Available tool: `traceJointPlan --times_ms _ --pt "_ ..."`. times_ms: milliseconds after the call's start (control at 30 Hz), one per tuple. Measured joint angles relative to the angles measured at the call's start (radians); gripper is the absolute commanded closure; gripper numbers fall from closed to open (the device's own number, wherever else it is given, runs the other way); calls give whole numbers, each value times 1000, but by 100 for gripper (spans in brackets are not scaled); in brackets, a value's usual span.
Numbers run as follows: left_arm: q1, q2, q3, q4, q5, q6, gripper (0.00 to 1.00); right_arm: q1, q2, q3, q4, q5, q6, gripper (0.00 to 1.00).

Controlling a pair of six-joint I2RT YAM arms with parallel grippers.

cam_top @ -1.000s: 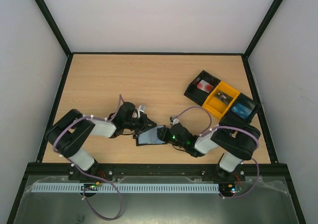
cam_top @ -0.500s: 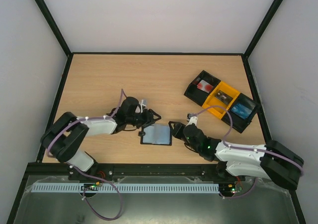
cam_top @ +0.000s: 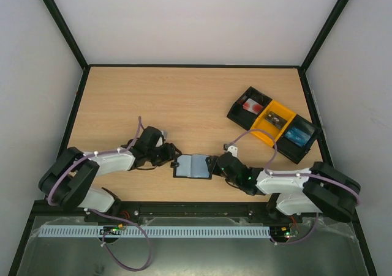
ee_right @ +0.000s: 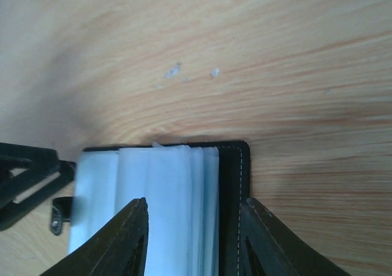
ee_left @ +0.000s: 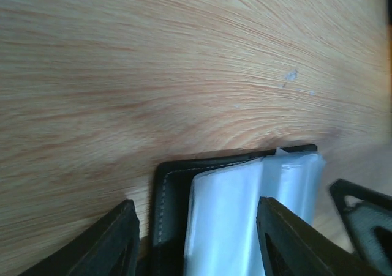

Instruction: Take the credit cards out of the card holder

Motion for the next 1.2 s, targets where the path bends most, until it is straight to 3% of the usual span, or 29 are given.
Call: traceJointPlan --times_ms 267,400,700,933,1033,1100,1200 --pt "-1 53 -48 130 75 -30 88 -1 160 22 83 -42 -3 68" --pt "-4 59 -76 163 117 -65 97 -1 191 22 128 -45 -2 71" --pt "-27 55 -115 348 238 -193 97 -1 252 19 226 -69 8 77" --pt "-33 9 -113 335 232 -201 95 -1 253 13 239 -71 17 77" --pt "-13 4 -91 256 195 -164 86 -1 225 13 199 -62 17 75" --pt "14 -5 -76 196 162 -131 69 -1 197 13 157 -46 16 71" --pt "52 -39 -64 114 111 -92 52 -1 147 15 94 -23 6 63"
